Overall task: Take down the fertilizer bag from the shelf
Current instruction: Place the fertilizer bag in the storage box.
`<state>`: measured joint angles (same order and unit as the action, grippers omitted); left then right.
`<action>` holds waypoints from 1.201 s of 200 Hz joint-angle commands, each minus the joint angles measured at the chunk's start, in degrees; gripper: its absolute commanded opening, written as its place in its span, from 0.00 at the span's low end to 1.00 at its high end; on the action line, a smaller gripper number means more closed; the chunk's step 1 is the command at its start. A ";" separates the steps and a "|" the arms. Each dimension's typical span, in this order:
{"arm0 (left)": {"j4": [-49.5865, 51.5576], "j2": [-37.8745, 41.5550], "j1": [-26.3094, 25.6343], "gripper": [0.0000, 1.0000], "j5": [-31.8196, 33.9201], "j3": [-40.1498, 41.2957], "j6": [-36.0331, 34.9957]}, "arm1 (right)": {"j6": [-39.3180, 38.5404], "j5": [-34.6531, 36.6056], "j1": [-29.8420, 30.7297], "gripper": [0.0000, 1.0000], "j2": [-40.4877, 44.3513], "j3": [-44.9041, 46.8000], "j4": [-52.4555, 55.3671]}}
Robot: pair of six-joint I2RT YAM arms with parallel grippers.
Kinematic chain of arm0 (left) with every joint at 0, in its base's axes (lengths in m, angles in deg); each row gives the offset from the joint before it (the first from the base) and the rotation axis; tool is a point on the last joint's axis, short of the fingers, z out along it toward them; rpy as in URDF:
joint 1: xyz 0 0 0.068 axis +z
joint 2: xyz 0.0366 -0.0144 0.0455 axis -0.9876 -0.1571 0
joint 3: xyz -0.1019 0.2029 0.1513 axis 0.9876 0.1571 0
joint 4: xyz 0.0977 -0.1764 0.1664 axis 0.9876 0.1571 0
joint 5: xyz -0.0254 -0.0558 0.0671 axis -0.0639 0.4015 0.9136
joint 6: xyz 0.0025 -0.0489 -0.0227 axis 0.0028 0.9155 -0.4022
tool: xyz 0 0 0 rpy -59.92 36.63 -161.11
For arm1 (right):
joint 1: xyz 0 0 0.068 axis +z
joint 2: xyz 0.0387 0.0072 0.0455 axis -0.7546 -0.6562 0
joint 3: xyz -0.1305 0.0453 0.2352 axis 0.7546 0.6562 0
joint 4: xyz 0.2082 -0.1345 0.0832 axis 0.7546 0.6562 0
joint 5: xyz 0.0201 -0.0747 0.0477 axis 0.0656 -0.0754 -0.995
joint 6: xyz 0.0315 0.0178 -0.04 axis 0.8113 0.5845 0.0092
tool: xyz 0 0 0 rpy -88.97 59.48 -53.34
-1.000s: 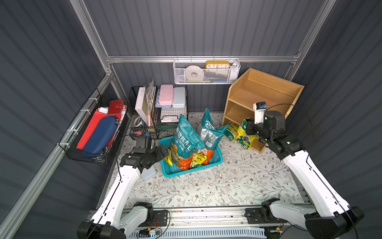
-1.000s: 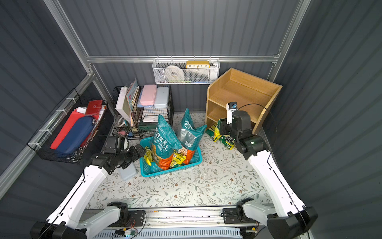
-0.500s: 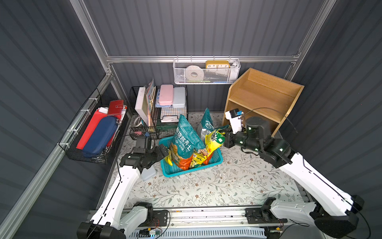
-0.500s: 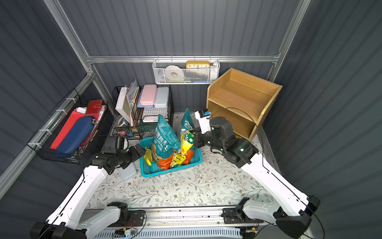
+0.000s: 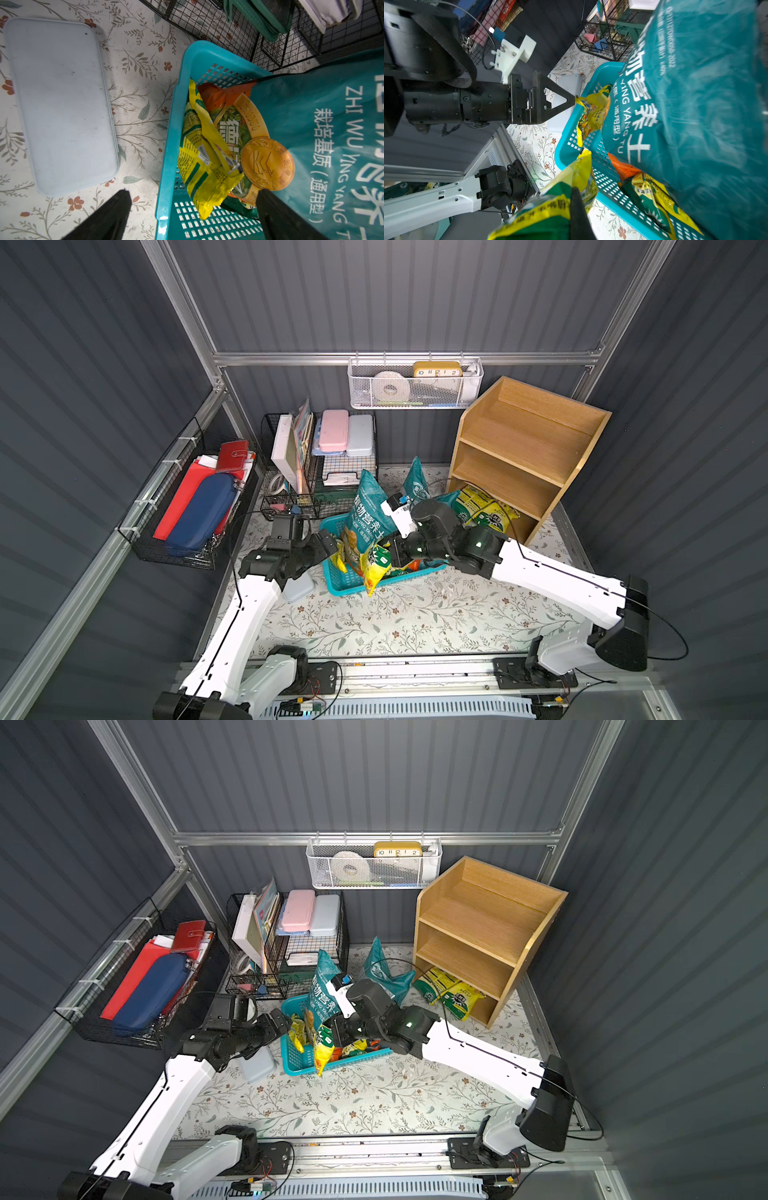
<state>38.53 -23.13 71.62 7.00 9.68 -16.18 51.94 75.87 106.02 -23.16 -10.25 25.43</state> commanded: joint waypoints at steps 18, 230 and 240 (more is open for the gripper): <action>1.35 1.31 0.25 0.99 0.67 0.34 0.22 | -11.58 -2.18 0.09 0.00 -7.34 -6.58 -6.75; 0.83 0.56 0.25 1.00 -0.47 2.34 0.87 | -22.13 0.83 3.23 0.48 -29.80 -17.21 9.14; 0.83 0.35 0.20 0.99 -0.80 2.21 0.83 | -22.13 2.01 3.16 0.56 -27.65 -17.14 8.96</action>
<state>39.38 -22.65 71.69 7.45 11.43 -15.79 29.45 76.46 108.67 -54.99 -28.37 32.88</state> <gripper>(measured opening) 0.995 0.479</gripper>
